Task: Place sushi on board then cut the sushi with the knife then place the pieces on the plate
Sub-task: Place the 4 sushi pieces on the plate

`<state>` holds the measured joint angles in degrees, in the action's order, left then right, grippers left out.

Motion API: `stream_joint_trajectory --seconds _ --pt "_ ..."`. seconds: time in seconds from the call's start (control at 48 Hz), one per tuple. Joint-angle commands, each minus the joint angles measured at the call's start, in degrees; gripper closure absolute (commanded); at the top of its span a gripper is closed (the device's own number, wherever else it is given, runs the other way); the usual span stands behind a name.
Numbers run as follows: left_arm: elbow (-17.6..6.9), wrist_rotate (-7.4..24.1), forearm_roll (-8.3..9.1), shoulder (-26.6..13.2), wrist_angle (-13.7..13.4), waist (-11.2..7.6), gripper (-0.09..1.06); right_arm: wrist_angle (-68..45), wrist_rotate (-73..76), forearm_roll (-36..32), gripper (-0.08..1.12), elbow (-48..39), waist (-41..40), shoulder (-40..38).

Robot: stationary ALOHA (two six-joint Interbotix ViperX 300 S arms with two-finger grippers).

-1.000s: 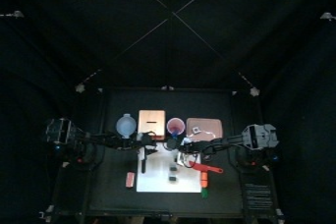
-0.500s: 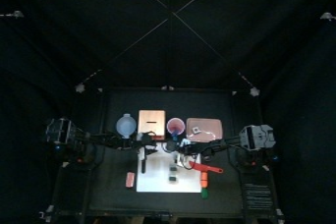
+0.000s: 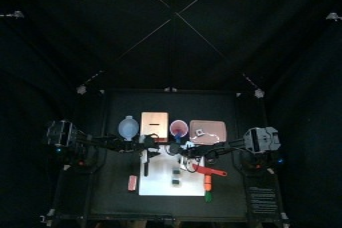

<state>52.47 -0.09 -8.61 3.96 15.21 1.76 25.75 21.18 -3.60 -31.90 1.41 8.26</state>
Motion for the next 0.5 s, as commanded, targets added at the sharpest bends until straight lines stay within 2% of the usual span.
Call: stream_joint_trajectory --seconds 0.021,0.229,0.5 --pt "-0.6 0.0 -0.44 0.4 0.3 0.09 0.23 1.1 0.0 0.4 0.35 -0.5 -0.1 -6.4" --pt "-0.6 0.0 -0.62 0.4 0.3 0.09 0.23 2.4 0.2 1.2 0.35 -5.4 -1.4 -16.3" --pt "-0.6 0.0 -0.62 0.5 0.3 0.26 0.23 6.9 -0.2 -0.9 0.35 -15.0 -12.6 -26.2"
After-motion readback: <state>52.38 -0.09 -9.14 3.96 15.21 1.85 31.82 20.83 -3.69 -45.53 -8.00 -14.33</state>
